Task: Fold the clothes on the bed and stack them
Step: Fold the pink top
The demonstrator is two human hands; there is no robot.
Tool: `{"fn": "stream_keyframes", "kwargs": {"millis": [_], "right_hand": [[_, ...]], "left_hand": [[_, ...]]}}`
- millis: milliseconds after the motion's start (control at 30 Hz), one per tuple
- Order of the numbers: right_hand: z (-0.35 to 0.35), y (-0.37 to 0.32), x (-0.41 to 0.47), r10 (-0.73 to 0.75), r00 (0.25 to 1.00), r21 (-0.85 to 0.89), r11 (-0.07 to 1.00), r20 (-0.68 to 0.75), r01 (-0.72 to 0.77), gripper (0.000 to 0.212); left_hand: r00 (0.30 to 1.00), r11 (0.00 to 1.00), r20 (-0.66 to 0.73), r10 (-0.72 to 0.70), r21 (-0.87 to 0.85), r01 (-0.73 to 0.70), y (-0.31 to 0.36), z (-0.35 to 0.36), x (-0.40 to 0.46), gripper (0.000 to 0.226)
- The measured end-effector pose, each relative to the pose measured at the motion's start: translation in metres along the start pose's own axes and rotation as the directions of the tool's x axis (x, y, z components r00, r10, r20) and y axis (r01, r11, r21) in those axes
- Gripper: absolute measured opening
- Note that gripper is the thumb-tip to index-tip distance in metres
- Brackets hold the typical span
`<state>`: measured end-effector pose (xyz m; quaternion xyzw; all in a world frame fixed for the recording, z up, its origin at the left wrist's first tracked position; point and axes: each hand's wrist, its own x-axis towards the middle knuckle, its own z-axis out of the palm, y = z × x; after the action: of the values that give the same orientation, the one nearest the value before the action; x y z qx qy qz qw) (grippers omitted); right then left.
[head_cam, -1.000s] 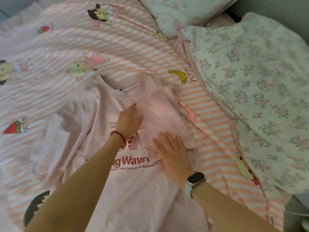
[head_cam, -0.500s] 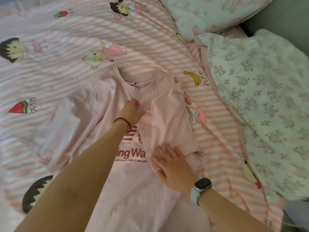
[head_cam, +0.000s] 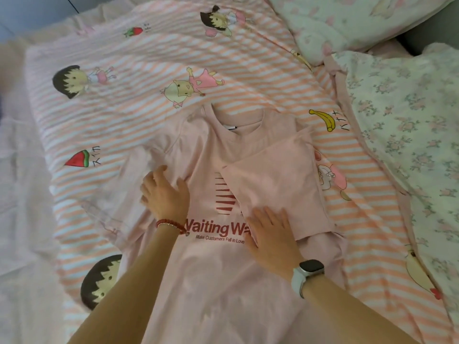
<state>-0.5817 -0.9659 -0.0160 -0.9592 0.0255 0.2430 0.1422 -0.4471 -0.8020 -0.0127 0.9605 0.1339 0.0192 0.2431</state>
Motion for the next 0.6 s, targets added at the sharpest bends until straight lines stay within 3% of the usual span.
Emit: {"fn": "stream_keyframes", "kwargs": {"millis": [67, 167, 233, 367, 433, 467, 533, 600], "right_hand": [[0.006, -0.01, 0.004, 0.035, 0.994, 0.011, 0.999, -0.102, -0.034, 0.042], [0.015, -0.028, 0.005, 0.021, 0.992, 0.037, 0.999, -0.126, -0.016, 0.036], [0.021, -0.038, 0.007, 0.015, 0.99, 0.023, 1.0, -0.142, -0.012, 0.039], [0.024, -0.057, 0.017, -0.044, 0.994, 0.039, 0.998, -0.101, 0.048, 0.046], [0.021, -0.066, 0.025, -0.082, 0.996, 0.013, 0.997, -0.019, 0.082, 0.051], [0.02, -0.071, 0.029, -0.098, 0.995, 0.0, 0.995, 0.024, 0.098, 0.056], [0.02, -0.077, 0.037, -0.138, 0.986, -0.015, 0.99, 0.094, 0.14, 0.065], [0.022, -0.077, 0.041, -0.117, 0.976, 0.008, 0.993, 0.183, 0.117, 0.055]], "left_hand": [[0.973, 0.971, -0.026, -0.231, 0.059, 0.232, -0.041, -0.018, 0.007, 0.063], [0.808, 0.808, 0.024, -0.589, -0.02, 0.589, -0.088, -0.038, 0.02, 0.084], [0.713, 0.709, 0.113, -0.692, -0.074, 0.701, -0.11, -0.044, 0.029, 0.09], [0.688, 0.636, 0.274, -0.672, -0.263, 0.726, -0.132, -0.048, 0.047, 0.094], [0.675, 0.565, 0.309, -0.67, -0.378, 0.734, -0.133, -0.051, 0.053, 0.082], [0.678, 0.573, 0.29, -0.676, -0.373, 0.73, -0.134, -0.052, 0.055, 0.077], [0.717, 0.683, 0.192, -0.67, -0.216, 0.697, -0.133, -0.05, 0.059, 0.067], [0.775, 0.771, 0.083, -0.627, -0.079, 0.632, -0.129, -0.05, 0.061, 0.046]]}}
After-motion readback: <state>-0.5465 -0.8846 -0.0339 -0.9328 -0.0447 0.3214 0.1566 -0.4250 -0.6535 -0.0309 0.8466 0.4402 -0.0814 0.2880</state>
